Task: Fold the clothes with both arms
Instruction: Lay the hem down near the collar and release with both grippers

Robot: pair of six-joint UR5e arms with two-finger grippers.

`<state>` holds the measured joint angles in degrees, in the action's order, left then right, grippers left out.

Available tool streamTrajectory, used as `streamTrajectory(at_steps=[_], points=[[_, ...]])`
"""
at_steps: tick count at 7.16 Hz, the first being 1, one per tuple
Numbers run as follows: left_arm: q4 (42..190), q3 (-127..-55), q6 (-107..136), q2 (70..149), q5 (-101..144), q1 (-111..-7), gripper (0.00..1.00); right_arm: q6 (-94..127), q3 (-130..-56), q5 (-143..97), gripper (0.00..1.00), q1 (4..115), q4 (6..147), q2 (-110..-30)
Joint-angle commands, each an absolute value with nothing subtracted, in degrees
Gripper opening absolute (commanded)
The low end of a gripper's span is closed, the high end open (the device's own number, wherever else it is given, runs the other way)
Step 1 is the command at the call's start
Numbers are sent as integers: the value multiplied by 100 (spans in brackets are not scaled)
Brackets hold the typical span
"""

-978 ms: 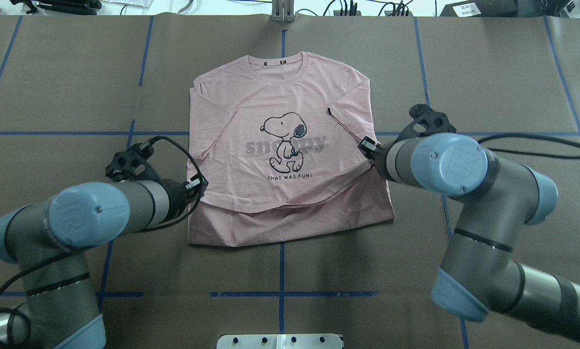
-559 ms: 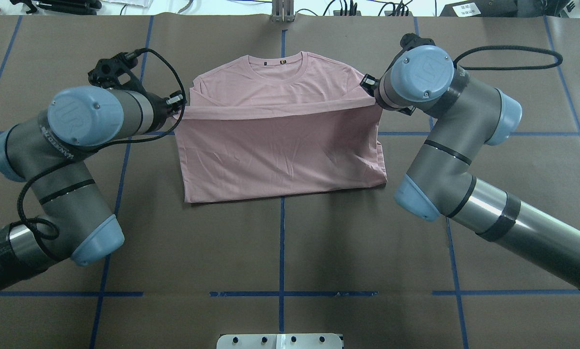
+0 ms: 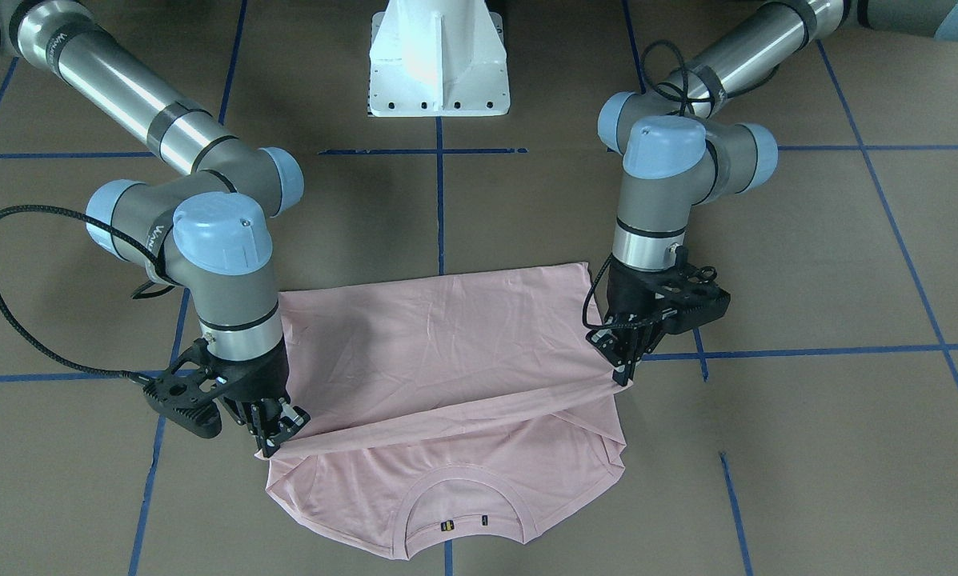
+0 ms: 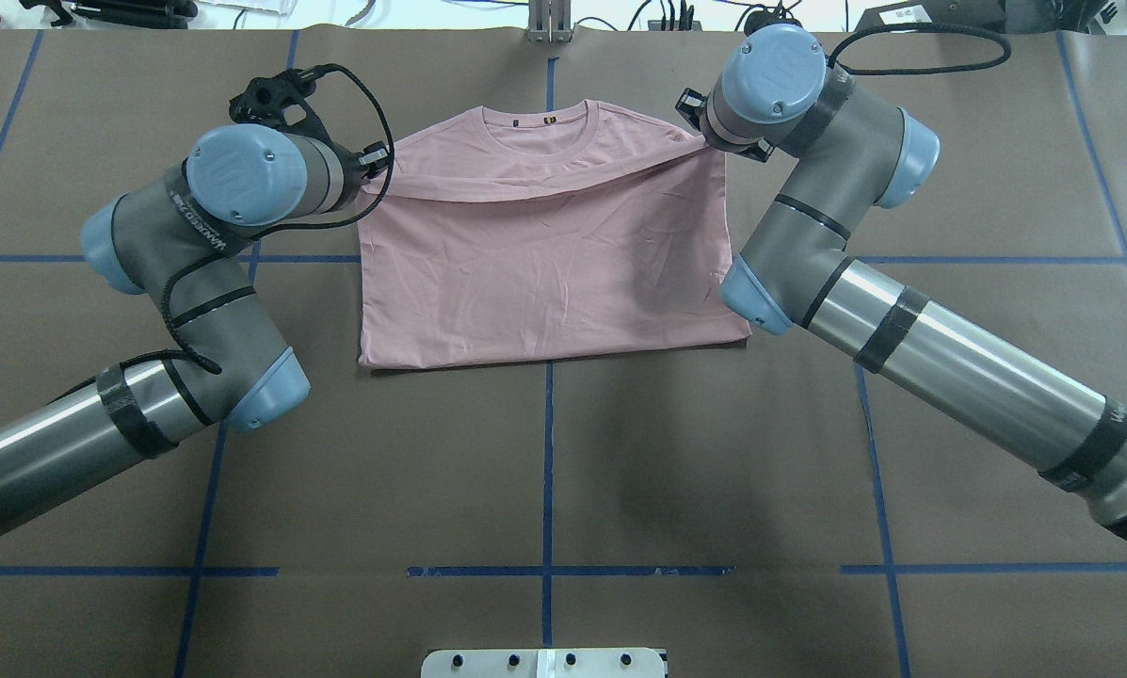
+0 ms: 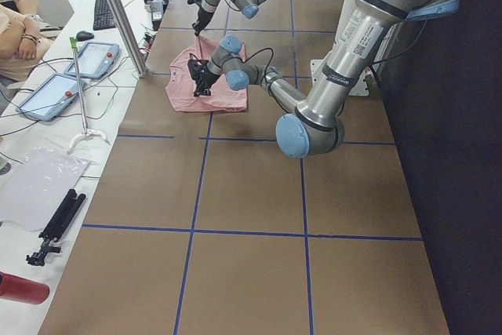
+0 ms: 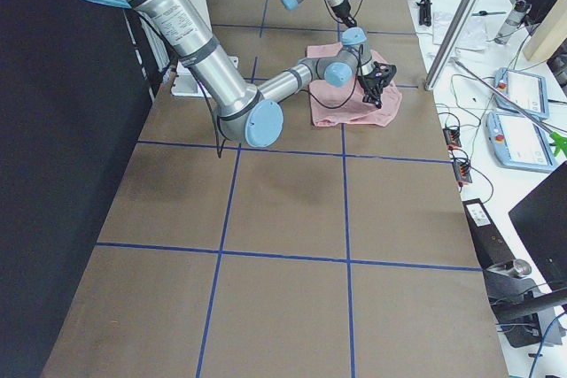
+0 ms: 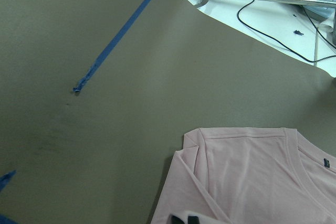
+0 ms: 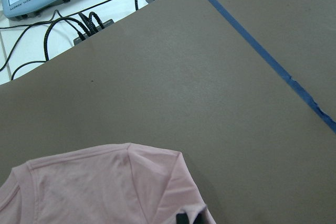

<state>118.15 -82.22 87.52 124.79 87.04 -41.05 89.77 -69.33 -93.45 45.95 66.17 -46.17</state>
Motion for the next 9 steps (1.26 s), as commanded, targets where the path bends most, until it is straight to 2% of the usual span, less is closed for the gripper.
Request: streamTrajectory(at_steps=[1,9], points=[[12277,-7674,8517,12665,8701,-4139,0,8851,-6461,-9352,0,4675,6284,-4483],[12788,-7190,8104,12630,8736,-4236,0,8666,-5793,-9343,0,4720,6258,-4070]])
